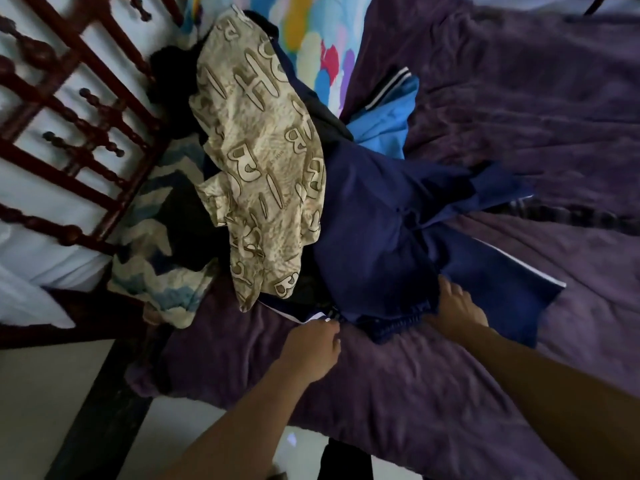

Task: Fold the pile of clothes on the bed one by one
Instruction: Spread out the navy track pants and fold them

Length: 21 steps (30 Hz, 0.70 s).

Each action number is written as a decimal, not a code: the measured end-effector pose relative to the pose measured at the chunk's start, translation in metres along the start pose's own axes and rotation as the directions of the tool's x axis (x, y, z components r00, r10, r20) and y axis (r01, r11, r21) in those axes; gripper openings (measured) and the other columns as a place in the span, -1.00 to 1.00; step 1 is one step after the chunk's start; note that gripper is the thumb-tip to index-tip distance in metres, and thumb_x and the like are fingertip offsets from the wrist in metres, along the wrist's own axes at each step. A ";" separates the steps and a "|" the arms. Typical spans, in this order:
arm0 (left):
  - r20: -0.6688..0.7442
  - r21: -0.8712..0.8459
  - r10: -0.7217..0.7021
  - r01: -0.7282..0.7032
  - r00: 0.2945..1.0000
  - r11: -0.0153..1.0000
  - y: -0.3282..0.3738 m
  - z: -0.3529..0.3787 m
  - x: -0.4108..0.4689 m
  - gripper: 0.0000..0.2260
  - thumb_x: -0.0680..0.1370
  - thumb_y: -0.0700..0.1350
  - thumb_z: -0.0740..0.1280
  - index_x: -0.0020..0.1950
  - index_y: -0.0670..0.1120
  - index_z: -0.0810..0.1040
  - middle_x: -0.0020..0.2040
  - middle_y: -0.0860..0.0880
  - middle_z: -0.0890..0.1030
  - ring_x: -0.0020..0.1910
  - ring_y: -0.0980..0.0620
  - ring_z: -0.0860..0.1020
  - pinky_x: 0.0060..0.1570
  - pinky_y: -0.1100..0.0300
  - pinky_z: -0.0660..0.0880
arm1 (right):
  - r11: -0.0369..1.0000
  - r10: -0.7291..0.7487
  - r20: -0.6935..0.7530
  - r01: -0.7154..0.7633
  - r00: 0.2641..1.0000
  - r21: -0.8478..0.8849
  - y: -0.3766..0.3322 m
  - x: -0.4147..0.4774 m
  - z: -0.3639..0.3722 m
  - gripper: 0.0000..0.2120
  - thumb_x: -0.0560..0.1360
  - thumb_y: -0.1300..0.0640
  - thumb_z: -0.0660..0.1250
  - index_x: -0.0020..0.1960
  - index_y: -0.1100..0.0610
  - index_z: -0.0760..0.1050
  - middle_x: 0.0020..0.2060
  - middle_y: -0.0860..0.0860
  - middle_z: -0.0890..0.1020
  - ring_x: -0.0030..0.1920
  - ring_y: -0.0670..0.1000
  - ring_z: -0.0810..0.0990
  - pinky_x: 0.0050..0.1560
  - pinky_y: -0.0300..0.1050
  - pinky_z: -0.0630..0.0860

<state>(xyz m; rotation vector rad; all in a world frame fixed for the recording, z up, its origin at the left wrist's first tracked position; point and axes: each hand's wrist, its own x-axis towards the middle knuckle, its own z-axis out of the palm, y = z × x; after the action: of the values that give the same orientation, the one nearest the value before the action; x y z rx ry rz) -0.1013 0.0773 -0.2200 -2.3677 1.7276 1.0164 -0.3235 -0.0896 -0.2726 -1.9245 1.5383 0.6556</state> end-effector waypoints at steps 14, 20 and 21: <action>-0.055 0.003 0.163 -0.163 0.985 0.987 0.010 -0.044 0.006 -0.12 0.35 0.31 0.36 0.54 0.04 0.07 0.37 -0.01 0.29 0.29 -0.02 0.34 0.26 0.02 0.37 | 0.411 -0.072 0.038 -0.005 0.997 0.912 -0.056 -0.077 -0.100 -0.93 0.42 0.26 0.42 -0.24 0.24 0.61 -0.30 0.17 0.59 -0.33 0.05 0.57 -0.32 -0.13 0.51; -0.447 -0.316 0.083 -0.244 0.891 0.917 0.069 -0.106 -0.018 -0.72 0.47 -0.18 0.34 0.18 -0.05 0.52 0.05 0.00 0.58 0.03 -0.06 0.57 -0.01 0.12 0.48 | 0.194 -0.256 -0.037 0.089 0.966 0.977 -0.066 -0.160 -0.174 -0.88 0.45 0.24 0.34 -0.18 0.25 0.64 -0.25 0.19 0.68 -0.32 0.07 0.66 -0.35 -0.15 0.55; -0.513 -0.382 0.066 -0.296 0.856 0.875 0.074 -0.122 -0.024 -0.75 0.45 -0.27 0.33 0.11 -0.06 0.55 -0.04 0.03 0.61 -0.04 -0.02 0.60 -0.07 0.19 0.48 | 0.170 -0.230 -0.070 0.111 0.971 0.979 -0.063 -0.171 -0.186 -0.87 0.46 0.23 0.34 -0.18 0.25 0.64 -0.25 0.18 0.69 -0.32 0.07 0.66 -0.37 -0.16 0.55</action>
<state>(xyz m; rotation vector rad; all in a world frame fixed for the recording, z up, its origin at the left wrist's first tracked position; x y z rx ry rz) -0.1109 0.0213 -0.0865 -3.0116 2.1144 0.9895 -0.2947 -0.0925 -0.0137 -0.9210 1.1036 -0.3885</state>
